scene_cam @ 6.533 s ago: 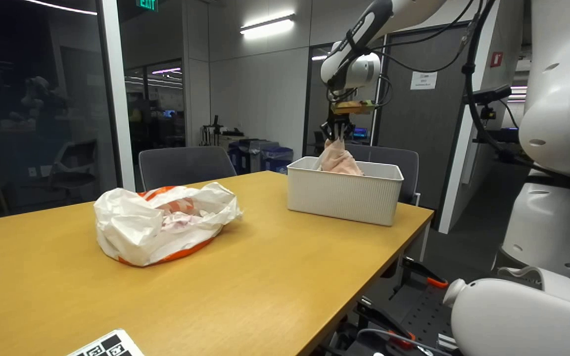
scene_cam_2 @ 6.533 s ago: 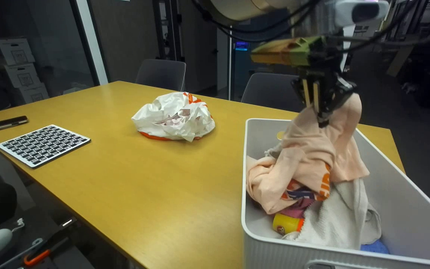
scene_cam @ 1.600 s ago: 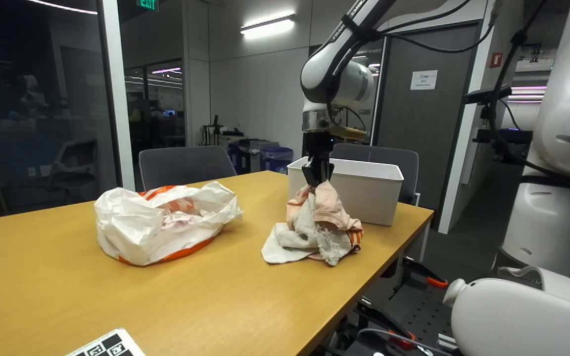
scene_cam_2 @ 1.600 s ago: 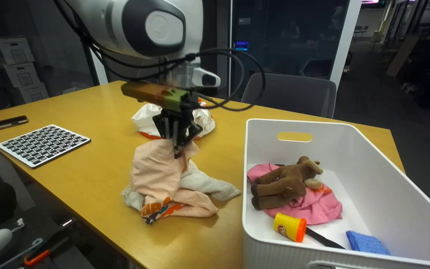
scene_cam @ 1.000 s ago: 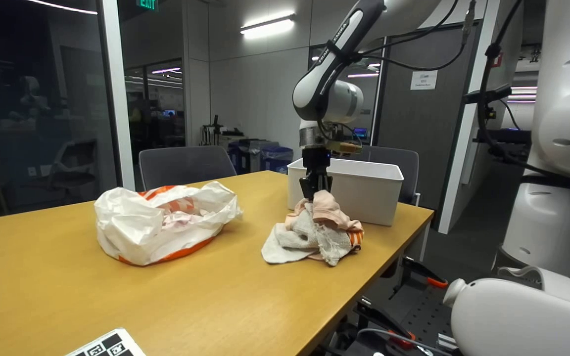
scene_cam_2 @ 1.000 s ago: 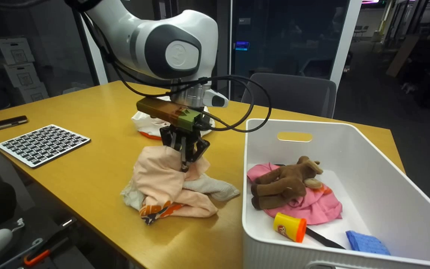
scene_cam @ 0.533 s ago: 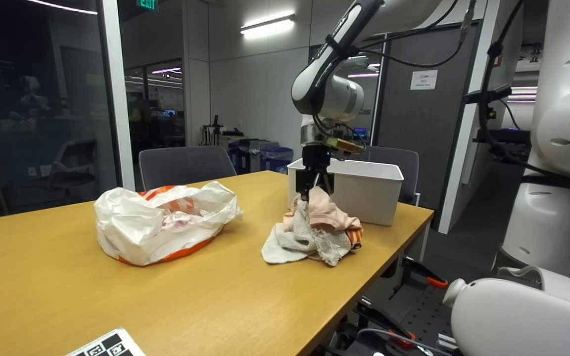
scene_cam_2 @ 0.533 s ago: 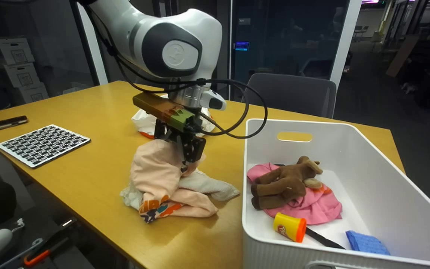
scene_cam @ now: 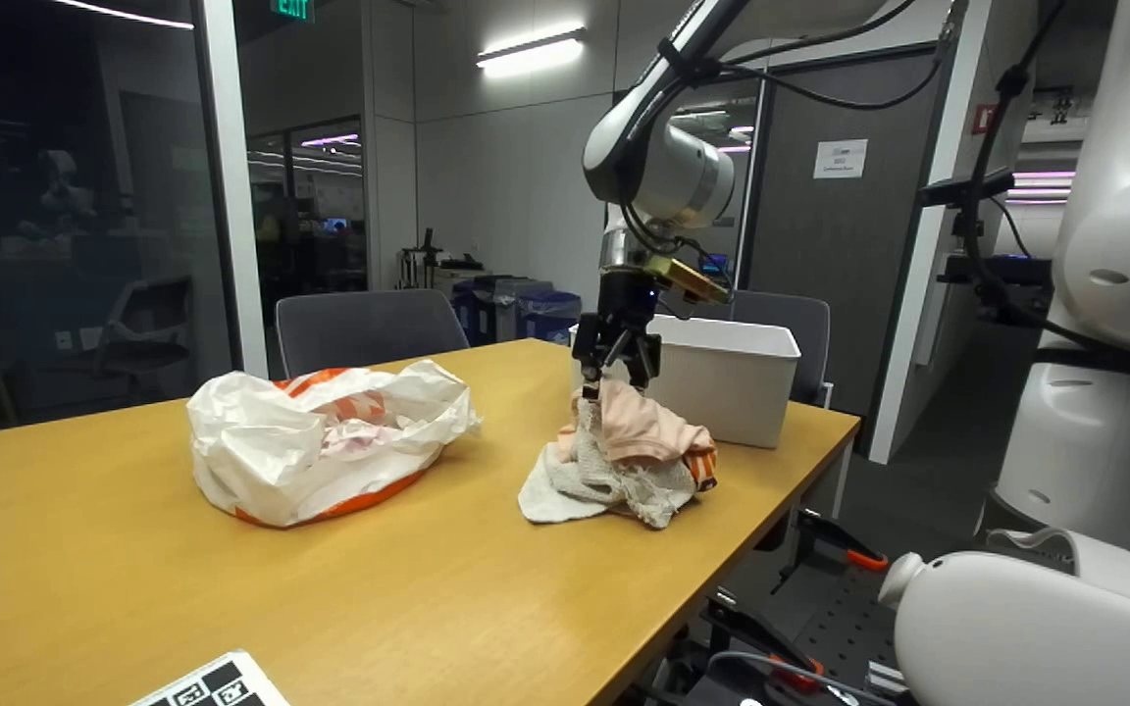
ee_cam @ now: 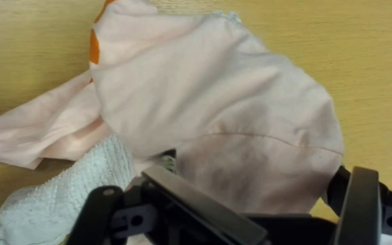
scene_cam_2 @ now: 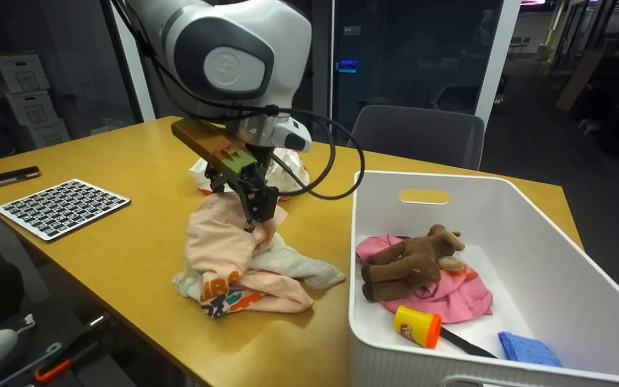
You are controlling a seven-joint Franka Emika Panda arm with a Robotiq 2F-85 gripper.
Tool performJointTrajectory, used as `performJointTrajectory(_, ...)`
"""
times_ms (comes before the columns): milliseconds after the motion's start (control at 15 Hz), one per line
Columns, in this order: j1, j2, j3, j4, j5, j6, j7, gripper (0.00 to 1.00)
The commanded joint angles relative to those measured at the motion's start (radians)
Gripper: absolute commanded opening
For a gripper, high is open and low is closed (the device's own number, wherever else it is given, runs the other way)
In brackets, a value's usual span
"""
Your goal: Remove the shirts in the basket and put them inside the bag
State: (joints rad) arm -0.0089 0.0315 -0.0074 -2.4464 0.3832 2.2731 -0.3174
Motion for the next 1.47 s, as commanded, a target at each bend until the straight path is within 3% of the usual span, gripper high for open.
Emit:
performJointTrajectory(0,-0.002,0.031,0.010,-0.102,0.079,0.254,-0.165,1.00)
performJointTrajectory(200,-0.016,0.136,0.046,-0.141,0.252,0.453,-0.316,1.00)
performJointTrajectory(333,-0.044,0.220,0.081,-0.125,0.330,0.469,-0.354,1.00)
performJointTrajectory(533,-0.023,0.301,0.063,-0.099,0.350,0.490,-0.355,1.00)
performJointTrajectory(600,-0.023,0.311,0.061,-0.090,0.340,0.489,-0.367,0.75)
performJointTrajectory(733,-0.028,0.304,0.062,-0.083,0.352,0.484,-0.372,0.67)
performJointTrajectory(1333,-0.050,0.238,0.038,-0.080,0.324,0.455,-0.347,0.03)
performJointTrajectory(1400,-0.047,0.213,0.039,-0.092,0.324,0.458,-0.349,0.06)
